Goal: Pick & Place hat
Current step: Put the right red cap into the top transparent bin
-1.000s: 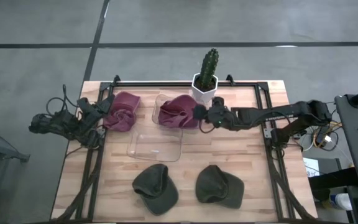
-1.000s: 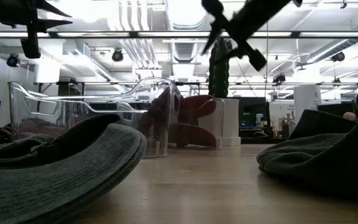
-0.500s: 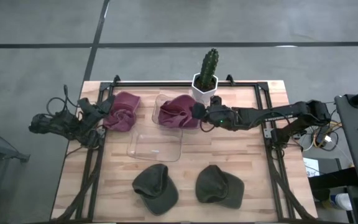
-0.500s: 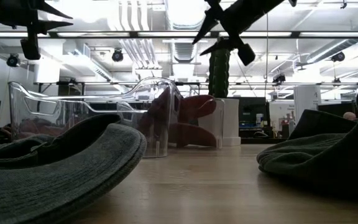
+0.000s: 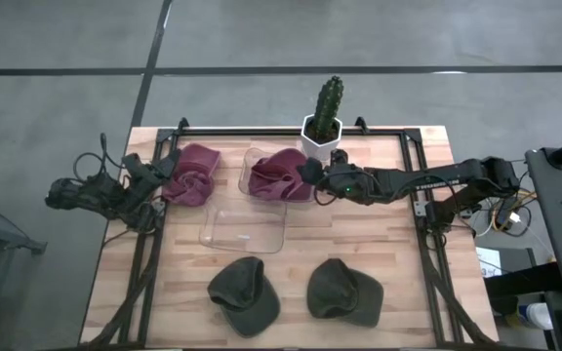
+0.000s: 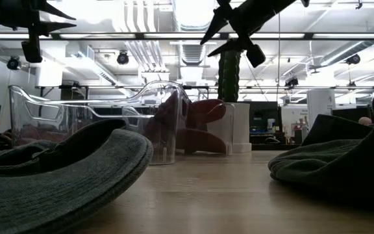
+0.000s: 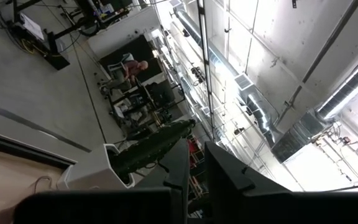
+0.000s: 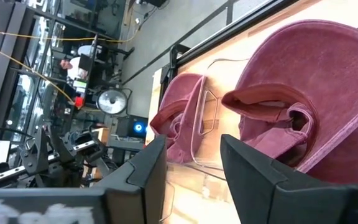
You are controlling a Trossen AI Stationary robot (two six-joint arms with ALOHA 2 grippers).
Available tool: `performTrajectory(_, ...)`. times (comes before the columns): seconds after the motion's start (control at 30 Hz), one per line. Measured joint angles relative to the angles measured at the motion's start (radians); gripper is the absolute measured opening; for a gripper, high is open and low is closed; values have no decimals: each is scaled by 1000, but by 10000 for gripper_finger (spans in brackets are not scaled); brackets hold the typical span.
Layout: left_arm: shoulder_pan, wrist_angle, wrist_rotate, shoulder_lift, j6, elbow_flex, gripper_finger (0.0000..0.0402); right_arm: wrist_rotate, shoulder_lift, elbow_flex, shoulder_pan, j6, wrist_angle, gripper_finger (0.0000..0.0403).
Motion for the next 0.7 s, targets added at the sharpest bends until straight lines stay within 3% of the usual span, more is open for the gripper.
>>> performTrajectory(0.7, 0, 0, 0, 0, 0, 0, 44, 0, 0, 0, 0, 0, -1, 144)
